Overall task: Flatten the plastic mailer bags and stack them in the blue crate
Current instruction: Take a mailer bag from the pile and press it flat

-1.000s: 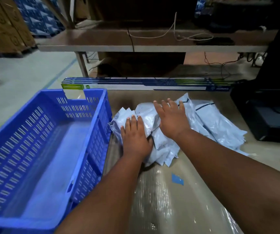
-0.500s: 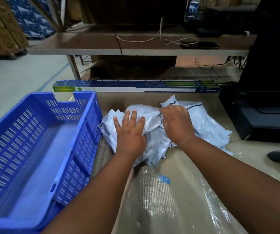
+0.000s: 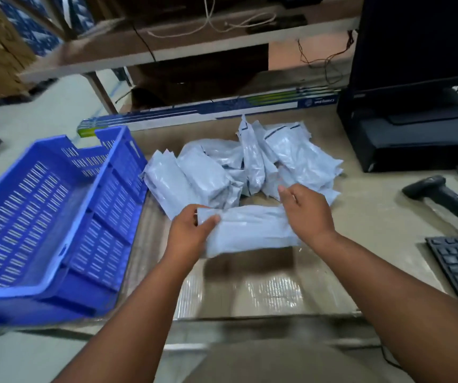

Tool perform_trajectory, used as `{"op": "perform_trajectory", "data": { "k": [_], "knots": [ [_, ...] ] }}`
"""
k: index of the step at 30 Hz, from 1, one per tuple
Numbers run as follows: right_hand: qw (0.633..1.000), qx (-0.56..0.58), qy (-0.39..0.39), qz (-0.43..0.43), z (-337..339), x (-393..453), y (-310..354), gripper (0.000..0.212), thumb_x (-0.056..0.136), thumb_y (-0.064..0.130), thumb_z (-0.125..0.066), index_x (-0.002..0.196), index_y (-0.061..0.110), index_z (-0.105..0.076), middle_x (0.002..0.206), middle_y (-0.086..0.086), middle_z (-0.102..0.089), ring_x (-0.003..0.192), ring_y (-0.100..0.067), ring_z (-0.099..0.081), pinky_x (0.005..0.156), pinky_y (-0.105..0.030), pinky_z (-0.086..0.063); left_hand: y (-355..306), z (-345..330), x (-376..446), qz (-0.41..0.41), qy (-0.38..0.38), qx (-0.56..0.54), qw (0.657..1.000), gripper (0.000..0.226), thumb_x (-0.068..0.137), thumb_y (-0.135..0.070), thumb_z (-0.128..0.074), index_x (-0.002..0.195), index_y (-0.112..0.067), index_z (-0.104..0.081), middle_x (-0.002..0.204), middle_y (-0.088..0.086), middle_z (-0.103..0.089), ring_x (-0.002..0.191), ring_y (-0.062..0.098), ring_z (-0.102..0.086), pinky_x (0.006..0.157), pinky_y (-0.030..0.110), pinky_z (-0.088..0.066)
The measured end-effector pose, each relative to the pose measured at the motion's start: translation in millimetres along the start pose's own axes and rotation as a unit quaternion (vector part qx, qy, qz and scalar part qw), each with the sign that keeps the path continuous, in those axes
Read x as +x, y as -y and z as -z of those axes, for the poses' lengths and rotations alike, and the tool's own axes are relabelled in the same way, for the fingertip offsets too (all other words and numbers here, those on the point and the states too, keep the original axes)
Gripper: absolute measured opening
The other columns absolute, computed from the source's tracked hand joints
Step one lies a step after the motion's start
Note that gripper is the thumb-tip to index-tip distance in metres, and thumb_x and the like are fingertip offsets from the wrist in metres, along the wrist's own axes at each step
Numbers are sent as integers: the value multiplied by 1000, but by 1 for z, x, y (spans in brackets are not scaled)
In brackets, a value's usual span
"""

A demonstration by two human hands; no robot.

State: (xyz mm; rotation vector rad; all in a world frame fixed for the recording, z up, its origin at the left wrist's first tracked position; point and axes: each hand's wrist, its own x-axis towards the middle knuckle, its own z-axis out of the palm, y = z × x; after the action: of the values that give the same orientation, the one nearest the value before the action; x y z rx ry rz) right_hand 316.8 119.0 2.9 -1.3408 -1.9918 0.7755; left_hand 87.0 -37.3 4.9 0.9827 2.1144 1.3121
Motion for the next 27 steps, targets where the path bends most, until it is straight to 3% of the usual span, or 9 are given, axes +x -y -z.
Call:
{"op": "perform_trajectory", "data": {
  "k": [3,6,9,14,16,18,21,23,27],
  "knots": [
    [998,-50,33,-30,-3,-30,-26,54,104,63,-44,76,18,-53,68,3,-60,68,-20,-58,65,-39,-47,24,-18,-24,65,3,18,998,15,89,-36,-78,97,-26,-71,91,-7,-76,89,13,-73,84,43,-61],
    [987,-147,62,-2,-9,-52,-48,52,105,64,-39,82,21,-56,71,3,-62,72,-29,-62,65,-38,-50,37,-30,-40,86,3,104,991,16,94,-40,-73,99,-26,-67,91,-11,-70,90,9,-67,72,17,-47],
    [974,-214,66,38,-13,-63,-58,46,106,60,-37,93,22,-58,74,-3,-67,72,-33,-67,61,-38,-49,41,-34,-46,77,-4,149,986,15,95,-39,-70,99,-26,-66,87,-15,-66,82,6,-61,64,6,-36],
    [975,-209,60,33,-18,-67,-56,43,107,52,-43,128,16,-58,103,-11,-74,93,-39,-69,75,-44,-53,39,-37,-43,75,-51,197,976,30,96,-46,-65,111,-20,-66,89,-2,-70,93,23,-66,77,31,-44],
    [975,-215,32,38,-16,-67,-54,43,105,49,-48,131,16,-58,117,-12,-70,105,-39,-65,87,-49,-51,34,-37,-45,-11,-104,261,960,37,97,-43,-64,115,-12,-65,97,7,-68,96,32,-63,81,37,-46],
    [970,-232,-4,74,-12,-68,-49,39,103,45,-51,130,17,-58,122,-9,-63,110,-37,-59,90,-50,-48,24,-39,-50,-167,-133,343,915,33,97,-37,-60,113,-8,-65,106,13,-63,98,38,-56,85,45,-46],
    [955,-231,-4,185,-8,-80,-35,40,100,32,-54,134,12,-57,131,-10,-59,119,-35,-54,103,-50,-45,9,-61,-67,-366,-49,340,865,29,96,-16,-60,120,-3,-66,119,18,-62,110,38,-55,97,51,-47],
    [952,-220,39,210,-15,-93,-30,48,99,28,-46,142,9,-55,144,-14,-55,132,-35,-50,116,-52,-38,12,-87,-79,-407,21,309,859,35,97,-9,-57,129,3,-64,132,22,-60,124,39,-55,110,52,-42],
    [940,-255,168,152,-35,-102,-55,62,100,37,-22,154,15,-44,164,-11,-40,153,-29,-34,128,-51,-20,38,-113,-81,-347,109,374,853,49,104,-20,-46,148,3,-51,154,21,-50,148,38,-41,123,53,-28]
  ]
}}
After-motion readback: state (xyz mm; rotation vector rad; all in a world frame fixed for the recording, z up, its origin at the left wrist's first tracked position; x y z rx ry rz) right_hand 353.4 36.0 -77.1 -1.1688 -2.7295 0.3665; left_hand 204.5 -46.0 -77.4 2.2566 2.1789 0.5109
